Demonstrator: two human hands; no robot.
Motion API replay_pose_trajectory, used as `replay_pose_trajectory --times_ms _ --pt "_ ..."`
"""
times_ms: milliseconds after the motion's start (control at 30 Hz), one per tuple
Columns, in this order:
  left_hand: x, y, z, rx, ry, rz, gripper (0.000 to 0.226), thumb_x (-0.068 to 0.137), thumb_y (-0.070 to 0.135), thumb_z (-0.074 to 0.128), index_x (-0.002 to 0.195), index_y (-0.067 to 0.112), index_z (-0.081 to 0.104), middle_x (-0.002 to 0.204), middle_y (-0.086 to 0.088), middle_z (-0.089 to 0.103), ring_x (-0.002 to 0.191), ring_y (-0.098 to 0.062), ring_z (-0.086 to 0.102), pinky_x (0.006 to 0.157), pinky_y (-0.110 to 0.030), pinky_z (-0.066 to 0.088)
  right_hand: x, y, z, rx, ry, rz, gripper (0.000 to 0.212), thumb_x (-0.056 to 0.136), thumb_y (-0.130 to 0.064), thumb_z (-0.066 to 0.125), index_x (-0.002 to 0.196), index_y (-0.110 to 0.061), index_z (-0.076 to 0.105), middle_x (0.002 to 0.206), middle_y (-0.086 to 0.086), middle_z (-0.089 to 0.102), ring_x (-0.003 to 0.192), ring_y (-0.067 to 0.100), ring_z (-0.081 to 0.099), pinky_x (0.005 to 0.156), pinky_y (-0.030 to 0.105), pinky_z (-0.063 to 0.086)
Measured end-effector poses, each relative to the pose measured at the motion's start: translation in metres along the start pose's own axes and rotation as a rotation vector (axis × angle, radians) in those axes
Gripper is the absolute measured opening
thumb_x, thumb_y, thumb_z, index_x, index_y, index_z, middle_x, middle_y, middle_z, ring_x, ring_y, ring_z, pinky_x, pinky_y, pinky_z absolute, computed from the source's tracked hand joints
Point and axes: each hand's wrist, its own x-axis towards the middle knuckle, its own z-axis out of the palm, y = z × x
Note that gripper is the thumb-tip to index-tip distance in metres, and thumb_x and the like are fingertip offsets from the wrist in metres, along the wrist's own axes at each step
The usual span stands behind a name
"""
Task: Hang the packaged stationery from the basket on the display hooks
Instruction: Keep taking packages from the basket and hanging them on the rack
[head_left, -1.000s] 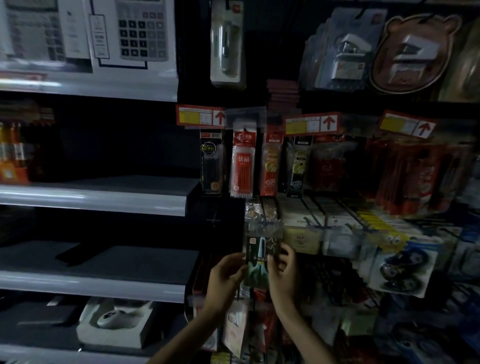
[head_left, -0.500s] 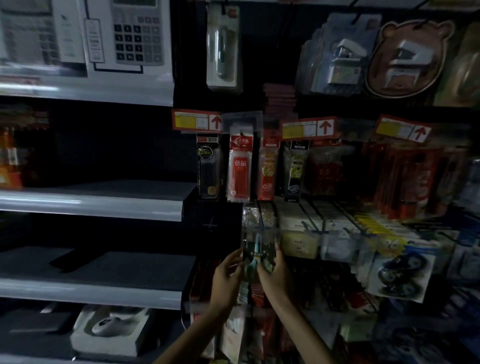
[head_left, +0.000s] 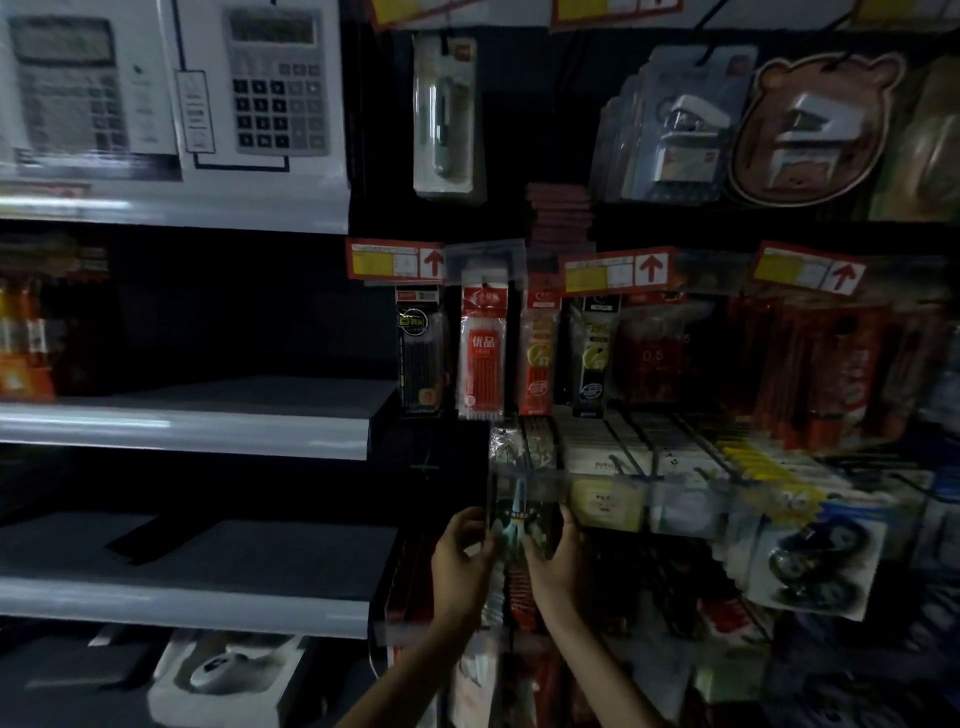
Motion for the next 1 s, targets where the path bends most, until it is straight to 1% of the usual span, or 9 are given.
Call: replay_pose_trajectory --times_ms 67,133,267,400,500,667,733,833,1000 --pt "0.002 -0.002 0.001 0.014 0.002 -0.014 0.034 0.095 0.020 0.077 0.125 0.029 0.063 0.113 0.006 0.073 0.105 -0.007 0.071 0.087 -0.028 0.062 0.002 0.005 0.002 -0.005 -0.012 0.008 0.071 0.097 -0.030 0.071 0.157 -0.015 0.037 0.155 0.013 0.045 0.140 0.030 0.046 0.103 0.033 0.040" --pt "0.007 -0.009 0.002 0.029 -0.006 -0.022 0.036 0.095 0.019 0.076 0.126 0.030 0.063 0.119 0.006 0.071 0.111 -0.009 0.069 0.093 -0.034 0.061 0.003 0.007 0.004 -0.011 -0.042 0.024 0.071 0.098 -0.034 0.068 0.158 -0.013 0.036 0.156 0.013 0.045 0.142 0.030 0.046 0.107 0.036 0.039" --pt "0.012 -0.020 0.005 0.055 -0.035 -0.067 0.047 0.094 0.024 0.077 0.138 0.019 0.062 0.127 0.005 0.070 0.118 -0.011 0.068 0.100 -0.038 0.059 0.006 0.014 0.011 -0.008 -0.026 0.048 0.064 0.099 -0.037 0.065 0.153 -0.009 0.045 0.149 0.012 0.055 0.138 0.031 0.052 0.109 0.039 0.042" --pt "0.012 -0.021 0.009 0.048 -0.054 -0.069 0.023 0.098 0.018 0.073 0.119 0.025 0.068 0.109 0.009 0.076 0.101 -0.001 0.073 0.083 -0.021 0.060 0.011 0.022 0.018 0.021 -0.016 0.057 0.061 0.100 -0.041 0.062 0.151 -0.010 0.048 0.144 0.010 0.060 0.132 0.027 0.058 0.107 0.040 0.048" --pt "0.010 -0.021 0.013 0.020 -0.020 -0.070 0.023 0.098 0.014 0.073 0.109 0.033 0.066 0.098 0.015 0.075 0.093 0.007 0.071 0.076 -0.013 0.056 0.012 0.023 0.018 0.026 -0.007 0.047 0.061 0.099 -0.051 0.057 0.146 -0.013 0.054 0.136 0.008 0.066 0.125 0.026 0.064 0.100 0.039 0.052" --pt "0.010 -0.019 0.018 -0.012 0.051 -0.037 0.021 0.097 0.015 0.074 0.116 0.024 0.068 0.104 0.009 0.075 0.094 0.008 0.070 0.075 -0.012 0.056 0.018 0.016 0.011 0.046 0.004 0.052 0.059 0.100 -0.038 0.065 0.149 -0.009 0.051 0.144 0.010 0.061 0.134 0.028 0.057 0.102 0.033 0.044" --pt "0.009 -0.019 0.019 -0.020 0.059 -0.023 0.022 0.097 0.014 0.074 0.116 0.023 0.068 0.103 0.009 0.075 0.094 0.007 0.071 0.076 -0.013 0.056 0.020 0.015 0.010 0.045 0.005 0.054 0.058 0.100 -0.037 0.065 0.149 -0.008 0.051 0.144 0.010 0.061 0.134 0.028 0.056 0.102 0.032 0.043" --pt "0.007 -0.023 0.018 -0.003 0.061 -0.020 0.023 0.095 0.014 0.076 0.109 0.030 0.067 0.102 0.011 0.074 0.094 0.006 0.070 0.076 -0.014 0.057 0.021 0.021 0.012 0.075 -0.005 0.065 0.060 0.099 -0.038 0.066 0.150 -0.010 0.051 0.146 0.011 0.060 0.135 0.027 0.056 0.106 0.036 0.044" --pt "0.009 -0.031 0.016 0.021 0.047 -0.013 0.020 0.095 0.016 0.076 0.111 0.027 0.070 0.106 0.009 0.075 0.100 0.000 0.071 0.088 -0.027 0.060 0.021 0.027 0.016 0.060 0.005 0.038 0.060 0.100 -0.038 0.065 0.150 -0.010 0.049 0.141 0.011 0.062 0.132 0.029 0.058 0.103 0.036 0.047"
